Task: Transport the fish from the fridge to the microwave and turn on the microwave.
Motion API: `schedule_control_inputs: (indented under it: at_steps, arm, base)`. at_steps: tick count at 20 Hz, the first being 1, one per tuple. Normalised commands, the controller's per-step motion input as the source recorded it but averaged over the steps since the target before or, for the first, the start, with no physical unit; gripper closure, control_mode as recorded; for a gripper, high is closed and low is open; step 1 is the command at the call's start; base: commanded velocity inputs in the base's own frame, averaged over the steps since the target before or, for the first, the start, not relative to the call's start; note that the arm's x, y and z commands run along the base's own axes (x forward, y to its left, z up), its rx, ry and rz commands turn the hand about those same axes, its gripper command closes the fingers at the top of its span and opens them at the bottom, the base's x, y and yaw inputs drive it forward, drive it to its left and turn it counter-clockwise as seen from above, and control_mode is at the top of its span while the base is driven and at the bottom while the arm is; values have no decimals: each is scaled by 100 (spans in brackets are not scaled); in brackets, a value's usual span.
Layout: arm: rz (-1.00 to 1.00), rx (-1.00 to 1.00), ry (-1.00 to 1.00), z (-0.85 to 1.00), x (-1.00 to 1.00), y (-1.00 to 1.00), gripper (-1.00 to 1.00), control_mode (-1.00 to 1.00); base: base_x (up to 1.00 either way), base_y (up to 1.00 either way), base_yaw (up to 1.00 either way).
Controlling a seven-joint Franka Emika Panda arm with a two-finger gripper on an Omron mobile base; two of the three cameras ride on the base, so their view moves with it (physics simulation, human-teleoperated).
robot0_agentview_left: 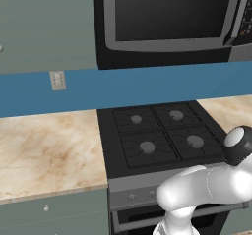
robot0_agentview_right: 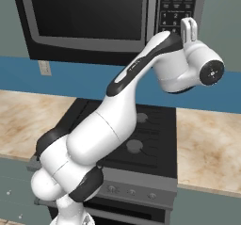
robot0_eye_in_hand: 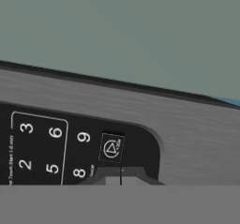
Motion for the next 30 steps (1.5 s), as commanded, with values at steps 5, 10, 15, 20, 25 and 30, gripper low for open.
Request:
schedule_control_inputs:
  at_steps: [5,10,15,20,25,30]
  arm:
    - [0,1,0,0,13,-6,100,-100]
    - [0,2,0,0,8,-9,100,-100]
    - [0,1,0,0,5,-1,100,-100]
    - [0,1,0,0,10,0,100,-100]
    - [0,2,0,0,14,0,100,-100]
    - [0,3,0,0,17,0,100,-100]
  base:
    - [0,0,0]
    - [0,0,0]
    - [0,0,0]
    - [0,0,0]
    - [0,0,0]
    - [0,0,0]
